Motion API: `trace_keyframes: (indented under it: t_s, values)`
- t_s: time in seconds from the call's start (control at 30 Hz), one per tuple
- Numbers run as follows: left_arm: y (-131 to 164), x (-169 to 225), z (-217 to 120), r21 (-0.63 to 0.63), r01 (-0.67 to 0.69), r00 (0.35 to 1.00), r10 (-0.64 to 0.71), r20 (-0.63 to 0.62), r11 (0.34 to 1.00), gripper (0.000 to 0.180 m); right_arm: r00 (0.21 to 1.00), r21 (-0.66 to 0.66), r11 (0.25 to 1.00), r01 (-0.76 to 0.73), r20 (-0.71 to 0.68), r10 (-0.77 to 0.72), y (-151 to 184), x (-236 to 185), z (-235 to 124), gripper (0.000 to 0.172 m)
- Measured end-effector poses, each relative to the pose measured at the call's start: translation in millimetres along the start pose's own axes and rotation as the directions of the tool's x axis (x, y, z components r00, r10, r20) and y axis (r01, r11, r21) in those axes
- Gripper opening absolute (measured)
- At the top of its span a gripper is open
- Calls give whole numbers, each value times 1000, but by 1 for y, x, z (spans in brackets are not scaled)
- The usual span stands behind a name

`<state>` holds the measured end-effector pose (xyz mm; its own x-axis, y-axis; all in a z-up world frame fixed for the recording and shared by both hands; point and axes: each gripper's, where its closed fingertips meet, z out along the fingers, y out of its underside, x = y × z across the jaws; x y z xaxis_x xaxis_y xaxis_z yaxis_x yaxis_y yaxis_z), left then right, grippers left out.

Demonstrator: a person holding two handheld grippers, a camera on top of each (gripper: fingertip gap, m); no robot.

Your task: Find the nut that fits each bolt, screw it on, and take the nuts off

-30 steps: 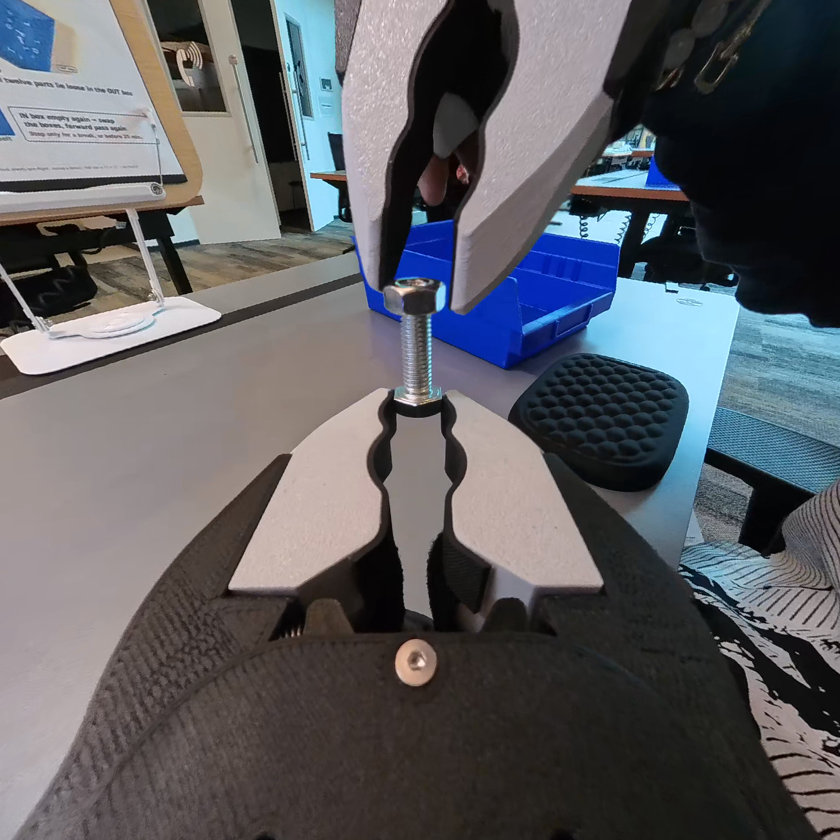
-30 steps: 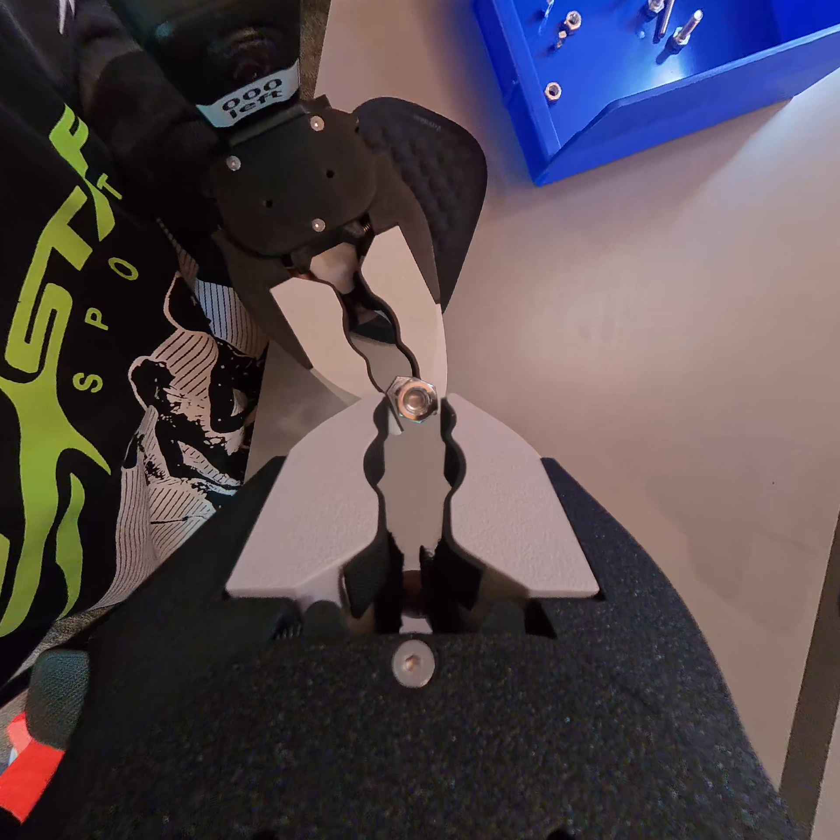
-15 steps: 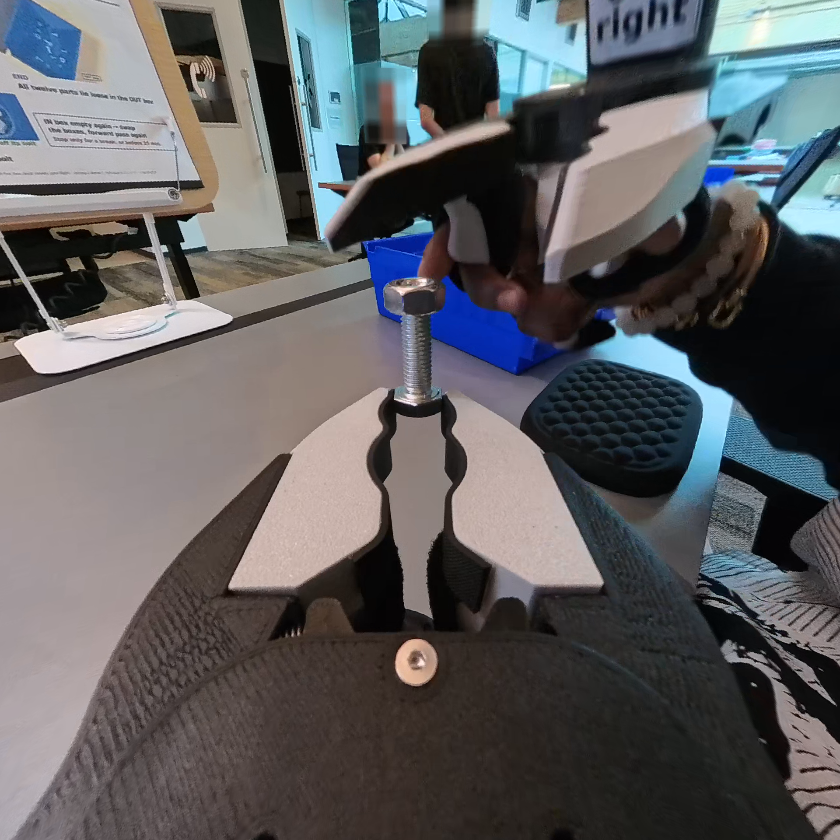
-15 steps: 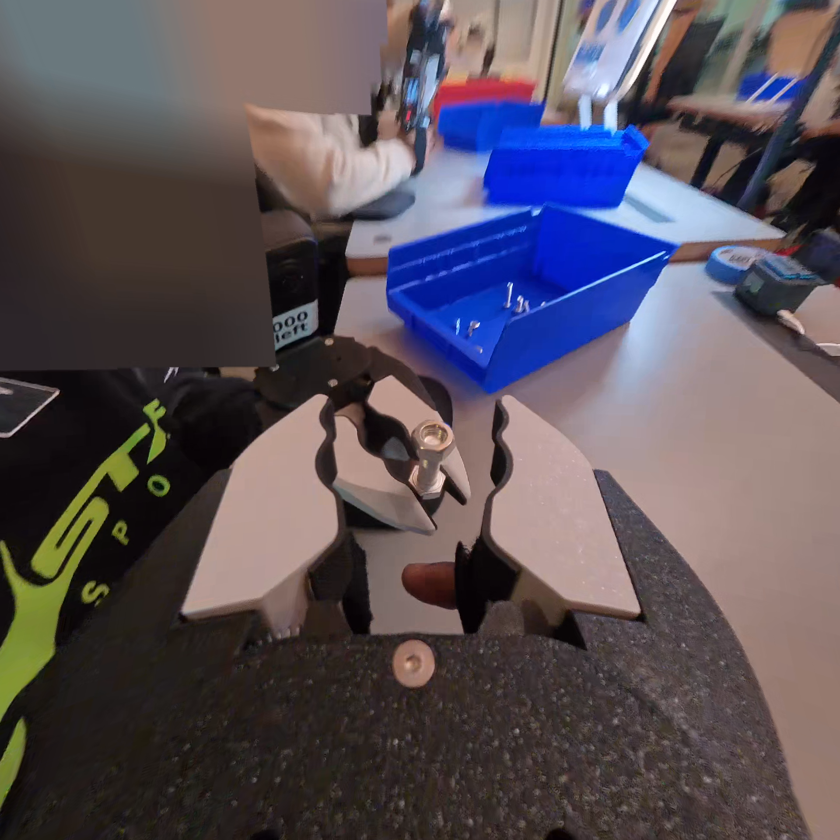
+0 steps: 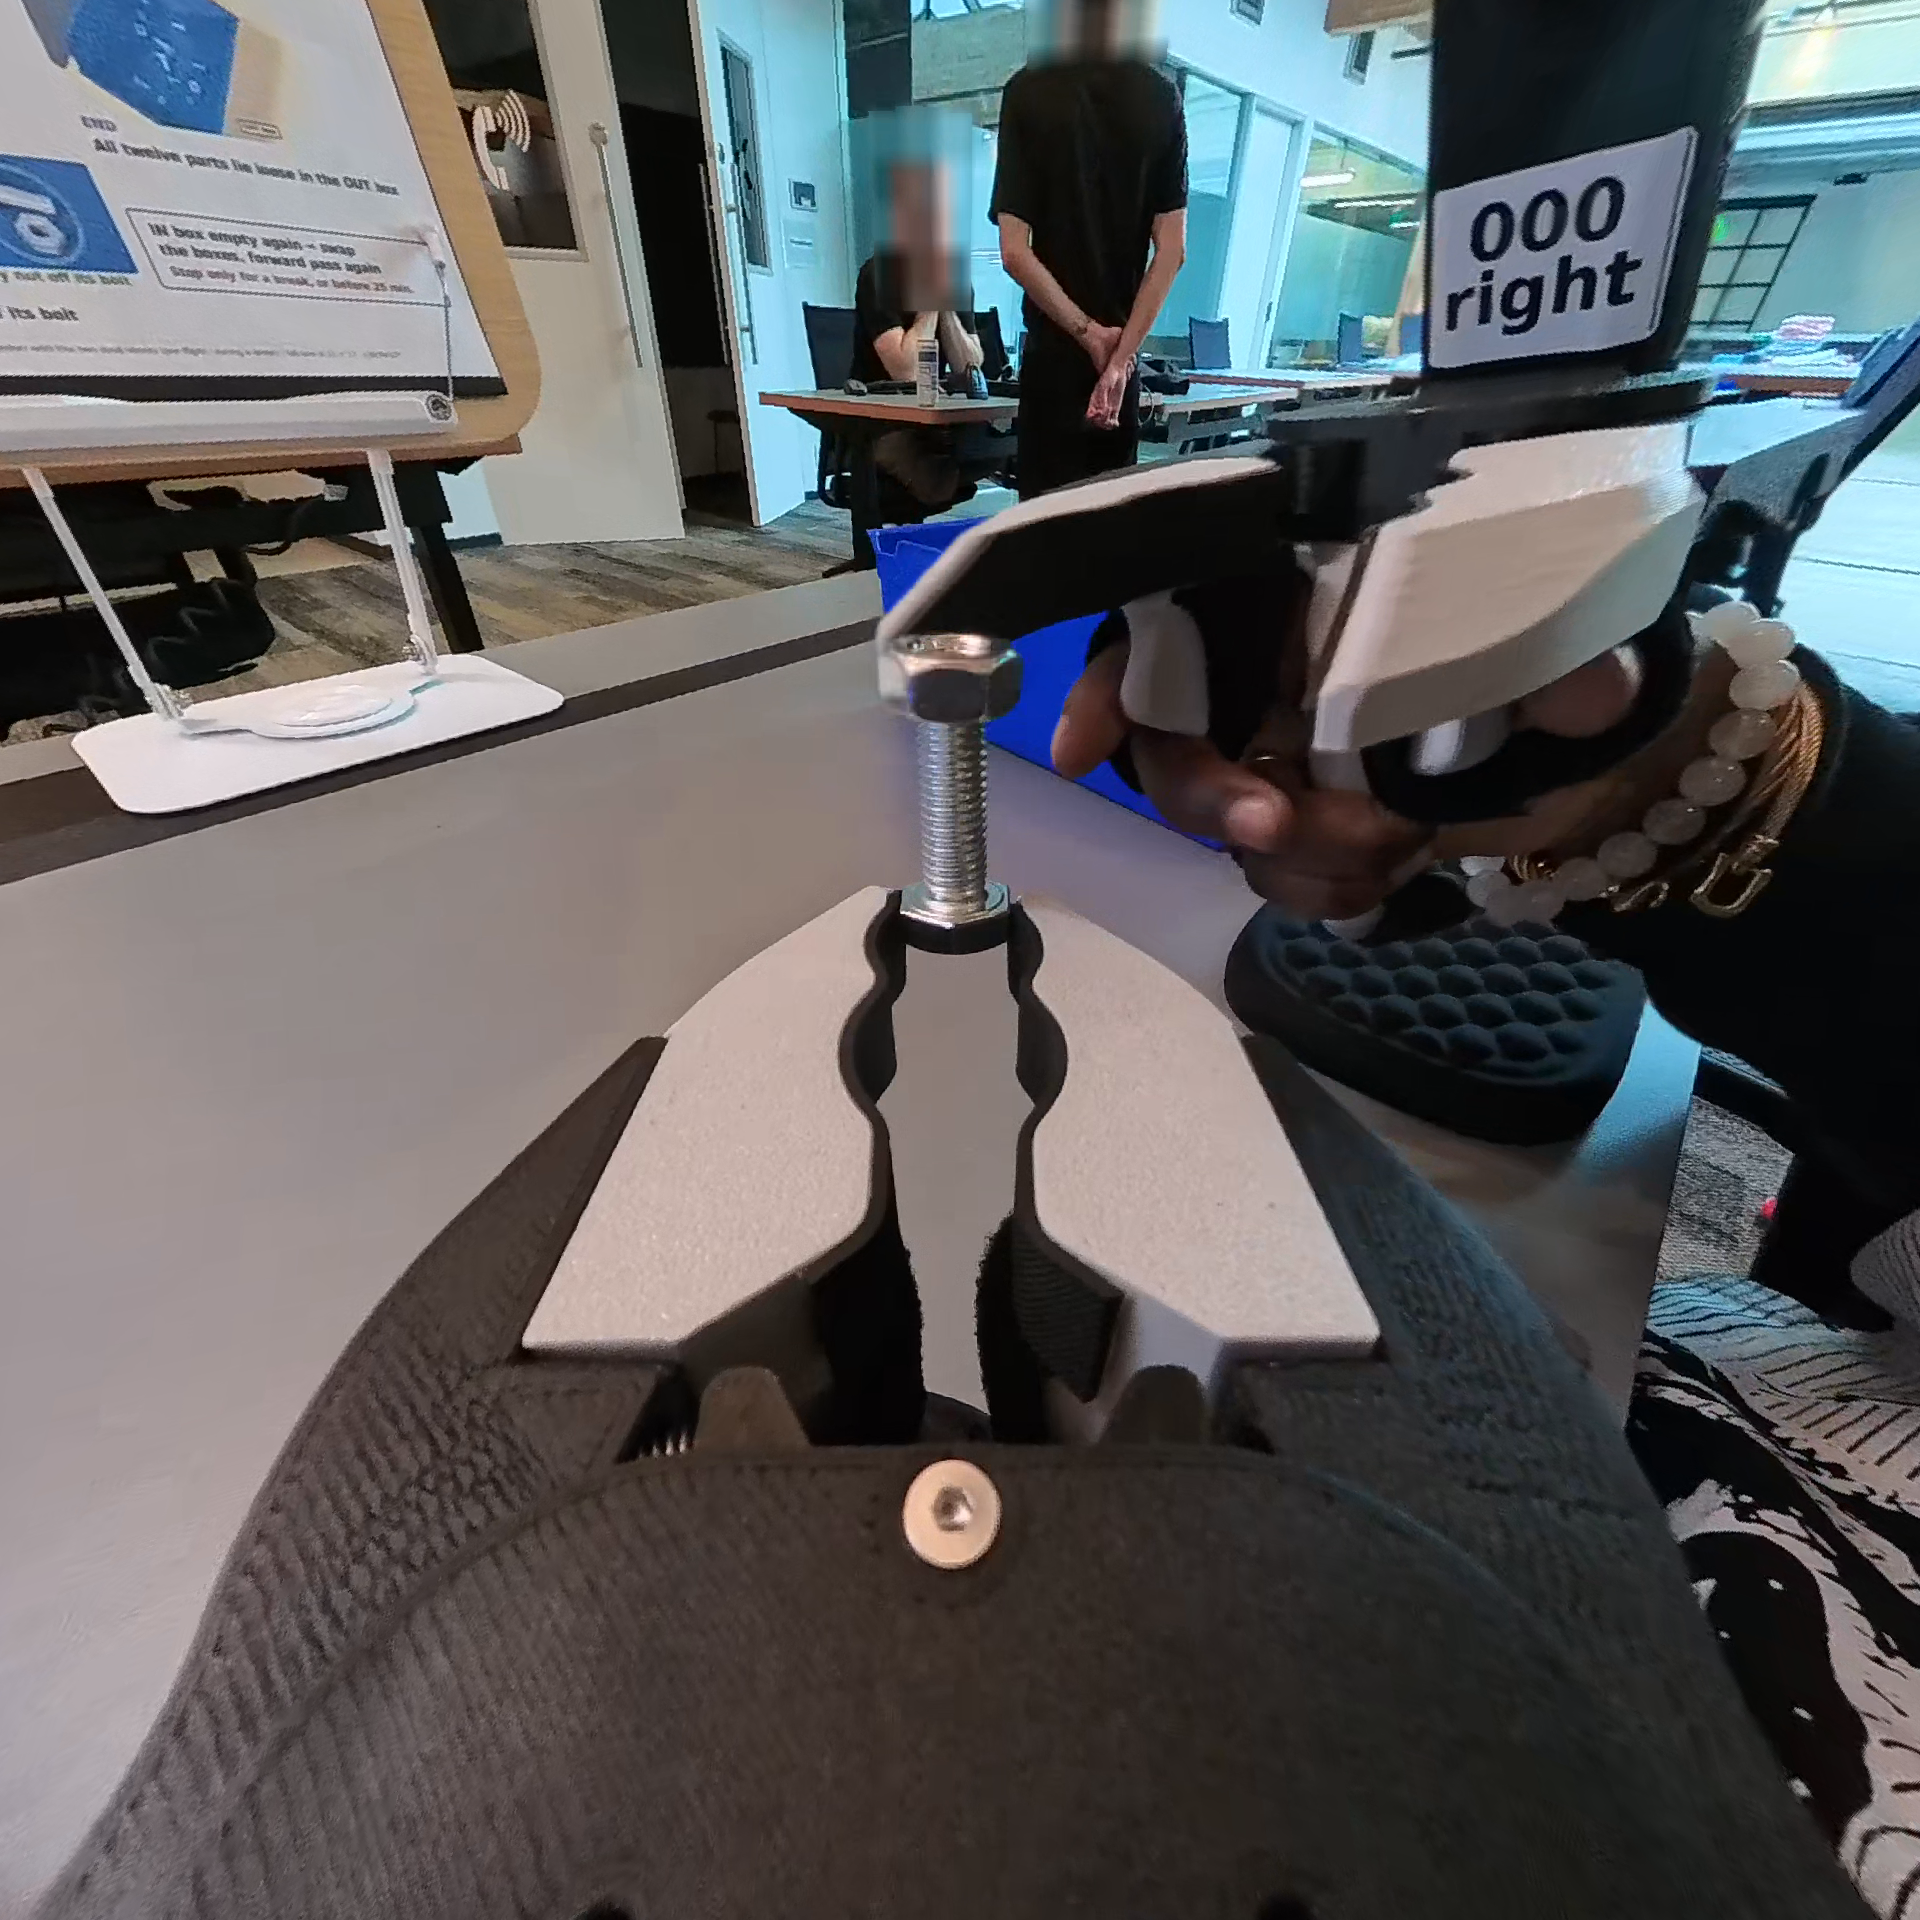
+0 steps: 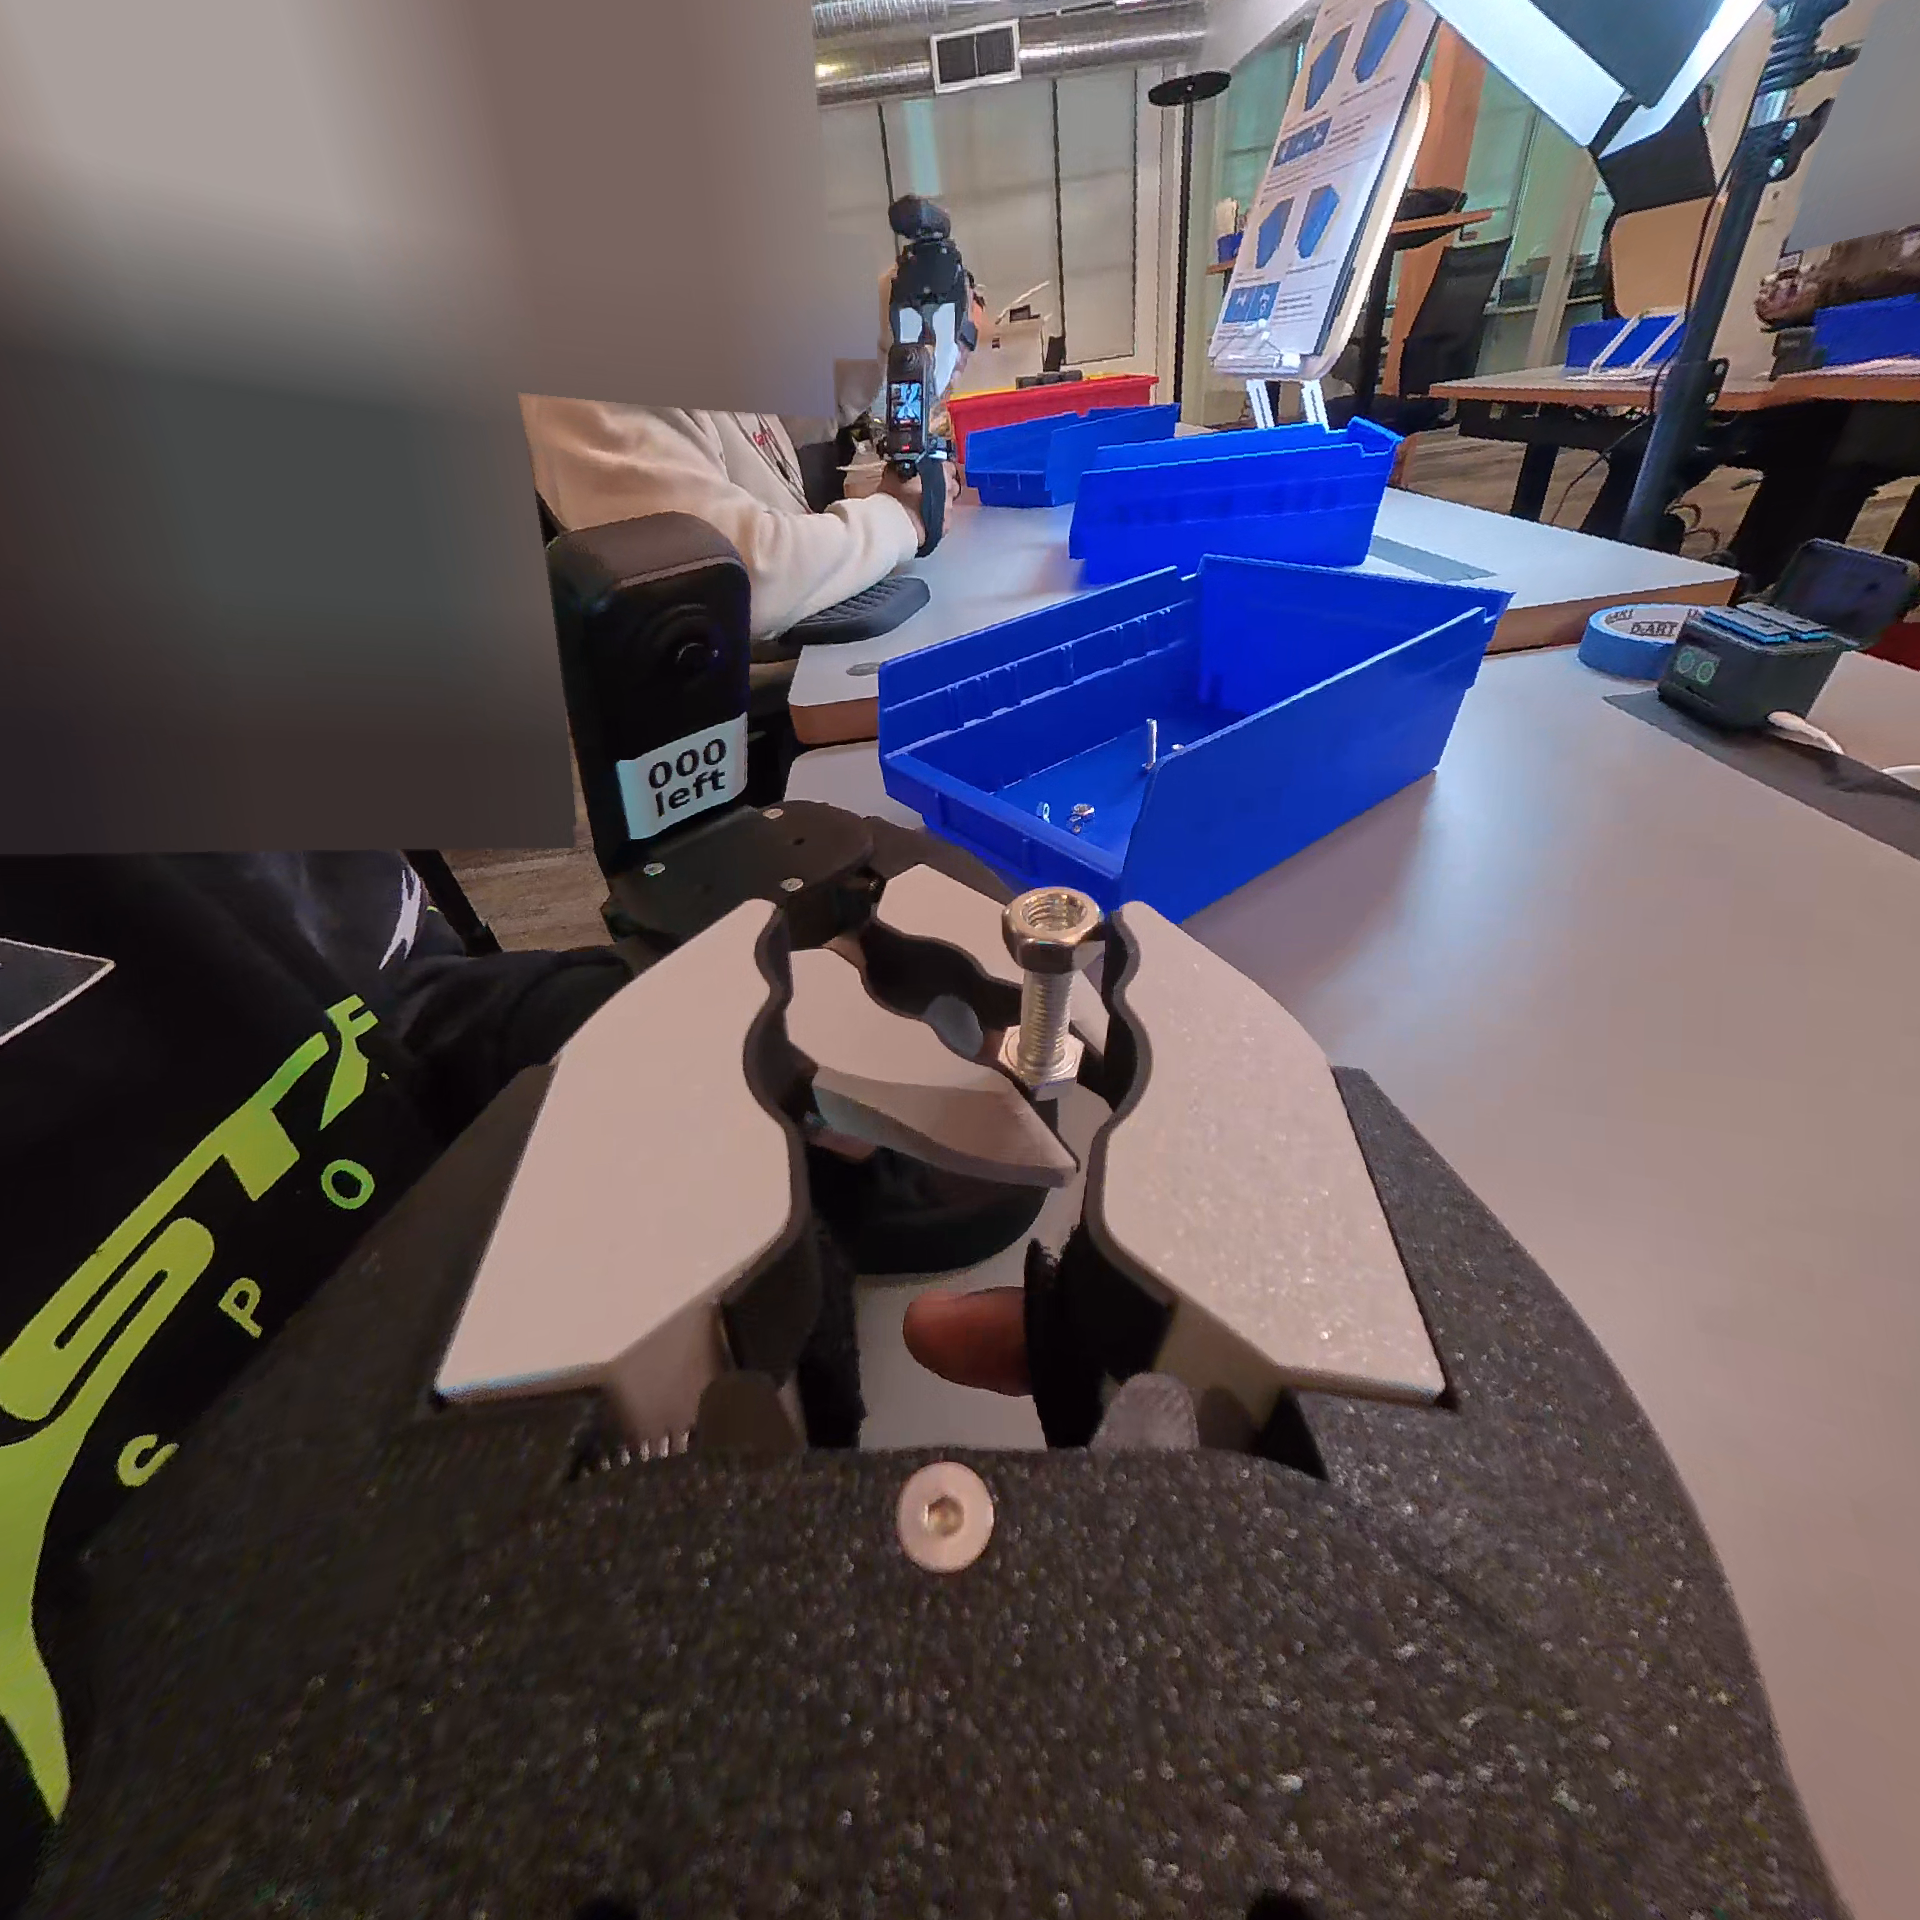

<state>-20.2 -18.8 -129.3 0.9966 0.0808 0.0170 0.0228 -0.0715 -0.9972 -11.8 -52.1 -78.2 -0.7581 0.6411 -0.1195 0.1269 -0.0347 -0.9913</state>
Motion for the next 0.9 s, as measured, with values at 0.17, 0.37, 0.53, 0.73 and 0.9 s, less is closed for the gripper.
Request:
trace_keyframes:
  t_s: [0.17, 0.37, 0.53, 0.73, 0.9]
  values:
    - [1, -2, 0, -3, 4, 1000, -4, 4, 1000, 18, 1000, -4, 1000, -5, -13, 5, 2, -2, -7, 55]
    - [1, 0, 1, 1, 2, 1000, -2, -4, 1000, 18, 998, 32, 999, -3, -68, 6, 0, 5, -14, 53]
    - [0, 5, 2, 10, -3, 1000, 4, -21, 1000, 19, 999, 53, 999, -8, -34, 10, -2, 6, 4, 64]
    - [-1, 4, 2, 21, 12, 1000, -11, -21, 1000, 19, 1000, 60, 998, -11, -7, 11, 0, 1, 10, 60]
    - [-1, 1, 1, 28, 23, 1000, -23, -15, 999, 19, 999, 71, 997, -17, -39, 20, 1, -2, -2, 60]
